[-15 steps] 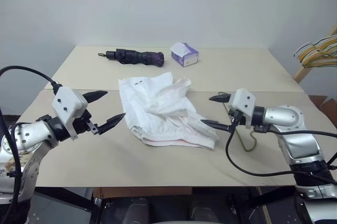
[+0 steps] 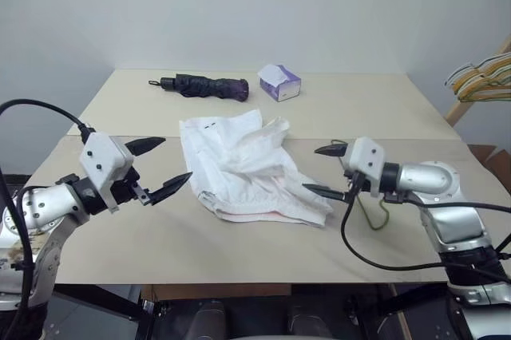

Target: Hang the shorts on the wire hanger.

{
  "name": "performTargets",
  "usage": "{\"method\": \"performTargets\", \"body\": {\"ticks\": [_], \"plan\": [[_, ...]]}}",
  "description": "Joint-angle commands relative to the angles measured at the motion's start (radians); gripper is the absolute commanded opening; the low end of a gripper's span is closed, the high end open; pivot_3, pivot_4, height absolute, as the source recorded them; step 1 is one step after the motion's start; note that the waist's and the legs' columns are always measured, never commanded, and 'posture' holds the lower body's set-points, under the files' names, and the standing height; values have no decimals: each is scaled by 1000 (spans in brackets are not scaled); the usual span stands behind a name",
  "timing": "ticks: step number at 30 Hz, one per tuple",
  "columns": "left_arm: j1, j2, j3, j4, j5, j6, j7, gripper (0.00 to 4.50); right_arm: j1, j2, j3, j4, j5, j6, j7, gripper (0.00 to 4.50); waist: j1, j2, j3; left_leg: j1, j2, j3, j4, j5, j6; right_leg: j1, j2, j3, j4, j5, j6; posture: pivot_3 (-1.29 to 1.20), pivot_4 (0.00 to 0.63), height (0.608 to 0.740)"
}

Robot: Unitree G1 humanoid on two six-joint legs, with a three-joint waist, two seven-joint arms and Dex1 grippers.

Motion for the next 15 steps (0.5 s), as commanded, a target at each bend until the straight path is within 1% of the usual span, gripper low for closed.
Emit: {"method": "performTargets", "body": {"ticks": [1,4,7,10,15], "plan": [[-21,-6,3,-18,-6,-17,7,4500,-8,-13,94,-38,-124,-15,-19,4483,-1,0,0,0,0,0,0,0,0,0,0,0,0,0,0,148,0,740],[-14,-12,0,-23,-6,-16,5,4500,-31,1,201,-26,-240,-19,-25,4483,-1,0,0,0,0,0,0,0,0,0,0,0,0,-1,-2,147,0,740],[-14,-8,-1,-21,-5,-16,-3,4500,-49,23,260,-22,-293,3,-21,4483,-1,0,0,0,0,0,0,0,0,-1,0,0,0,-1,-2,147,0,740],[-28,-4,-3,-14,-6,-14,-6,4500,-71,46,343,31,-408,-24,-42,4483,-2,-1,-1,0,0,0,1,0,0,-1,0,0,0,-1,-1,145,4,740],[-23,-1,-3,-17,-6,-13,-14,4500,-123,105,409,118,-558,10,-119,4483,-3,-4,-3,1,0,0,1,0,0,0,0,0,0,-1,-2,145,4,740]]}}
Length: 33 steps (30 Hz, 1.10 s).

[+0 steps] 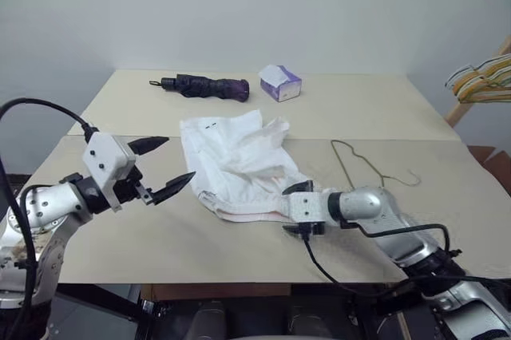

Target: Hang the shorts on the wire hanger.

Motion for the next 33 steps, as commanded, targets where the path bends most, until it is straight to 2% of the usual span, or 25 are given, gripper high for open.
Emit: {"method": "performTargets", "body": {"ticks": [1,3,13,14,20,21,25,28,32,33], "plan": [[-12,11,7,-21,-6,-11,-6,4500,-39,23,25,41,-95,17,-41,4117,-2,-2,-1,0,0,0,0,0,0,0,0,0,0,0,0,145,4,740],[-14,11,8,-22,-6,-9,-7,4500,-53,25,35,48,-106,10,-19,3632,-1,-3,-2,0,0,0,0,0,0,0,0,0,1,0,0,145,4,740],[-7,8,2,-31,-2,-10,-7,4500,-60,-19,34,53,-104,-48,70,171,2,-3,-2,0,0,0,0,0,0,0,0,0,0,1,-2,148,6,740],[-7,8,0,-31,-2,-10,-7,4500,-64,-26,28,53,-100,-64,71,63,2,-3,-2,0,0,0,0,0,0,0,0,0,0,1,-2,148,6,740],[-10,-1,-19,-27,1,-13,-3,4500,-110,-75,-36,85,-42,-196,77,63,0,-3,-2,0,0,0,0,0,0,0,0,0,0,1,-2,127,12,740],[-13,-4,-25,-26,1,-14,-1,4500,-122,-101,-56,105,-2,-293,89,63,-1,-3,-2,0,0,0,0,0,0,0,0,0,0,1,-2,116,15,740],[-27,-12,-43,-19,3,-14,2,4500,-158,-192,-126,154,149,-460,198,63,-2,-3,-1,0,0,0,0,0,0,0,0,0,0,1,-2,108,15,740],[-40,-21,-60,-8,5,-18,1,4500,-239,-287,-133,303,115,-646,239,63,-7,-1,0,0,0,0,0,0,0,1,0,0,0,1,-2,85,16,740],[-54,-33,-81,0,12,-25,1,4500,-352,-306,-111,520,-16,-791,138,63,-26,-2,-1,1,0,0,0,0,0,1,0,0,0,-2,-7,70,10,740],[-58,-35,-85,1,12,-25,2,4500,-368,-309,-103,549,-37,-812,135,287,-30,-2,-1,1,0,0,0,0,0,1,0,0,0,-2,-8,70,10,740]]}}
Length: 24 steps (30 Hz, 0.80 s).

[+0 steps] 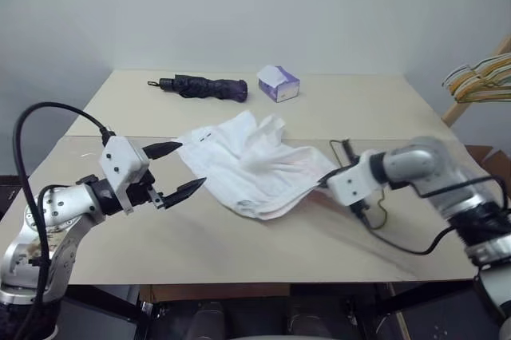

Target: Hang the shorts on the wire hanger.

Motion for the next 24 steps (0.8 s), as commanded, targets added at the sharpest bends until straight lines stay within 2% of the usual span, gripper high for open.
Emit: {"method": "performTargets", "body": {"ticks": [1,2,4,8,10,11,13,15,18,21,24], "plan": [[-31,-8,-8,-8,7,-22,8,4500,-59,-16,4,104,-95,-110,-49,549,-7,0,0,0,0,0,0,0,0,0,0,0,0,0,0,70,10,740],[-33,-9,-9,-8,7,-21,8,4500,-61,-20,9,116,-114,-124,-51,712,-11,0,0,0,0,0,0,0,0,0,0,0,0,0,0,69,8,740],[-35,-8,-10,-7,6,-21,8,4500,-43,-22,4,104,-130,-118,-50,1452,-19,0,0,-1,0,0,0,0,0,0,0,1,0,3,5,69,10,740],[-32,-3,-7,-10,4,-19,5,4500,28,-36,-38,2,-107,-24,-29,2718,-27,0,0,-1,0,0,0,0,0,0,0,1,1,4,5,69,13,740],[-29,-1,-5,-13,1,-17,2,4500,100,-52,-87,-137,-32,132,29,3441,-27,0,0,-1,0,0,0,0,0,0,0,1,1,4,5,67,17,740],[-30,1,-6,-11,2,-17,-1,4500,156,-46,-131,-270,63,274,57,3641,-26,0,0,-1,0,0,0,0,0,0,0,1,2,4,5,67,17,740],[-33,6,-7,-5,3,-17,-7,4500,239,-18,-191,-504,193,528,82,4441,-24,1,1,-1,0,-1,0,0,0,0,0,1,3,3,6,64,20,740],[-39,11,-10,3,3,-18,-15,4500,288,15,-205,-699,230,755,74,4441,-29,1,1,1,1,-1,0,0,0,0,1,1,4,3,6,57,23,740],[-54,15,-18,18,7,-23,-28,4500,312,66,-88,-938,86,1131,40,4441,-27,1,0,3,2,-1,0,0,0,1,2,1,5,2,8,57,23,740],[-70,14,-25,31,10,-26,-37,4500,275,139,55,-1044,-5,1380,1,4441,-26,1,0,3,1,0,0,0,0,0,1,1,4,-4,4,38,25,740],[-83,13,-34,43,13,-29,-41,4500,223,193,193,-1059,-85,1530,-30,4441,-27,1,0,0,0,1,0,0,0,-2,0,1,4,-4,1,33,23,740]]}}
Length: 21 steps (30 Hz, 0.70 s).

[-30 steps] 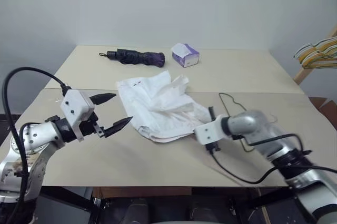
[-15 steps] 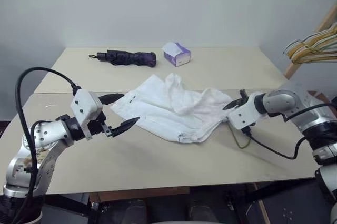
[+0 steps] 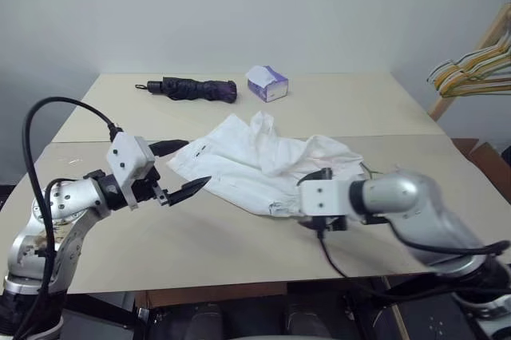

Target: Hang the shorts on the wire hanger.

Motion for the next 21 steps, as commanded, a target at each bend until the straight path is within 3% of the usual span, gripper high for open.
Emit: {"method": "performTargets", "body": {"ticks": [1,8,12,21], "plan": [[-36,6,-8,0,11,-22,-7,4500,-76,28,143,-12,-126,169,-52,4441,0,0,0,-1,0,0,0,0,0,-1,0,0,0,1,-1,33,23,740],[-26,-2,-14,8,27,-40,-8,4500,-191,133,384,197,-287,277,-153,4441,-2,0,0,-2,0,0,1,0,0,-2,0,-1,0,2,-3,41,18,740],[-16,-4,-10,6,35,-43,-3,4500,-236,164,417,224,-292,286,-140,3141,-4,0,0,-3,0,0,0,0,0,-2,1,-1,0,6,3,49,15,740],[1,3,-23,5,63,-58,1,4500,-248,120,430,217,-297,238,-107,153,0,0,0,-3,0,0,1,0,0,-2,1,-2,0,6,5,47,10,740]]}}
